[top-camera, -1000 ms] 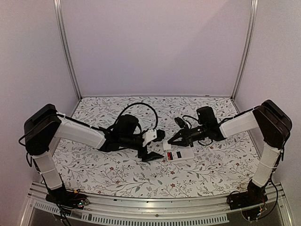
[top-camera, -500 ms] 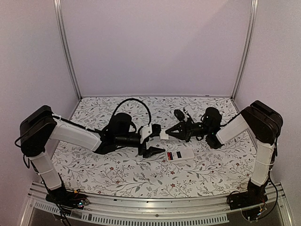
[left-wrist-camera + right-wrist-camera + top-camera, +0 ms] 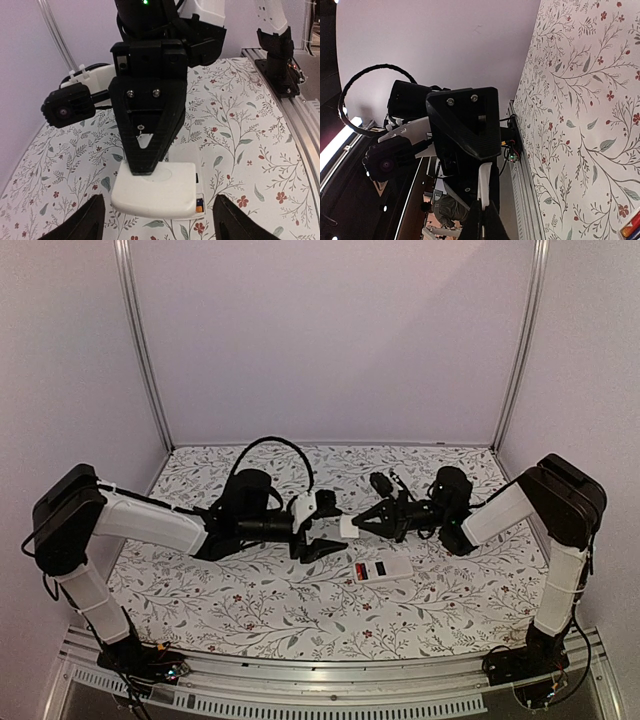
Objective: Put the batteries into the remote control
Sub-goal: Pass from the right arm to the left
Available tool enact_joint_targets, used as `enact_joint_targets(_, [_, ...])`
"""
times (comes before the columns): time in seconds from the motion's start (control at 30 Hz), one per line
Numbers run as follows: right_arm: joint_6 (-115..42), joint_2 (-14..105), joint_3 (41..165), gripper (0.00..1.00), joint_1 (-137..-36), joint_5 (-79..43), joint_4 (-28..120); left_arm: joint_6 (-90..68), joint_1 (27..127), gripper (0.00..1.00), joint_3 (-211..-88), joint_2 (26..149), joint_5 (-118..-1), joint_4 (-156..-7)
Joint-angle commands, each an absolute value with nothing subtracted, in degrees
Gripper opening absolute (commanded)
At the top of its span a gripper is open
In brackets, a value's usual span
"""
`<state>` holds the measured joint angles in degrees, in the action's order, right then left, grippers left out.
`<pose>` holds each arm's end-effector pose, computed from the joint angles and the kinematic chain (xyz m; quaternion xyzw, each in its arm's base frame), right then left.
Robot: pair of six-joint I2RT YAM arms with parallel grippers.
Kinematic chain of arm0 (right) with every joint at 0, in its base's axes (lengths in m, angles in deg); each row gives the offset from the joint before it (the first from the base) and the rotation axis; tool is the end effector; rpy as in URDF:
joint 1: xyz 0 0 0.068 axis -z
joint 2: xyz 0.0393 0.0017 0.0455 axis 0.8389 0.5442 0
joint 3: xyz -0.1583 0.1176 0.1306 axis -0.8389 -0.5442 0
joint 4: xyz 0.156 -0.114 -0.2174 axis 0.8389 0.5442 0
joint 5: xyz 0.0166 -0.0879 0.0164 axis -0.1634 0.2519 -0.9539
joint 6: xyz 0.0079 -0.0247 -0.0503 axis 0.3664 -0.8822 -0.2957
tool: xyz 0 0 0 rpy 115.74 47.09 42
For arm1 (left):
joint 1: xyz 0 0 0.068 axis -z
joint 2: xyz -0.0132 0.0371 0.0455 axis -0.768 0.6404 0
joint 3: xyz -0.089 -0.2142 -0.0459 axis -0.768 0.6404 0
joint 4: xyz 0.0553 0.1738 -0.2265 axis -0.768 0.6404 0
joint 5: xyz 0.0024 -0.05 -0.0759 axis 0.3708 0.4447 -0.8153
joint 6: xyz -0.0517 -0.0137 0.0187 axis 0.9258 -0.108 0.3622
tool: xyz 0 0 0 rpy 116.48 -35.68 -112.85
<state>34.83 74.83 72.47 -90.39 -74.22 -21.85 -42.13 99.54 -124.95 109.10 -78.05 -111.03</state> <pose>0.2812 0.2279 0.1046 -0.1314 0.6893 0.7114 0.0391 0.2325 -0.2982 0.1328 0.5586 0.5692 -0.3269 0.5071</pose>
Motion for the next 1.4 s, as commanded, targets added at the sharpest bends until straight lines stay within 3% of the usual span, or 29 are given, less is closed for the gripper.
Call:
enact_joint_targets(0.0, [33.16,73.9,71.75,0.0,-91.08,-75.13,-20.24,-42.54,98.69,0.74,-127.05,106.97,-80.35,-109.83])
enact_joint_targets(0.37, [38.39,75.51,72.17,0.0,-91.65,-75.69,-27.22,-43.4,98.61,0.67,-128.7,108.8,-82.87,-106.37])
enact_joint_targets(0.9, [40.97,77.17,72.21,0.0,-91.58,-75.6,-30.05,-43.3,98.08,0.43,-129.63,108.75,-83.39,-104.62])
enact_joint_targets(0.97, [40.9,77.16,72.28,0.09,-91.58,-75.6,-29.45,-43.31,98.08,0.38,-129.89,108.77,-83.32,-104.13])
enact_joint_targets(1.03, [39.61,76.73,72.22,0.28,-91.36,-75.36,-26.29,-43.4,98.12,0.35,-130.13,108.75,-83.36,-103.11])
enact_joint_targets(1.13, [33.06,74.3,72.34,0.45,-90.52,-74.47,-15.91,-43.36,98.21,0.31,-130.33,108.58,-82.93,-101.63])
enact_joint_targets(1.37, [-1.43,61.5,78.4,0.66,-87.59,-63.85,36.44,-41.55,99.22,0.29,-131.48,109.12,-79.56,-97.46])
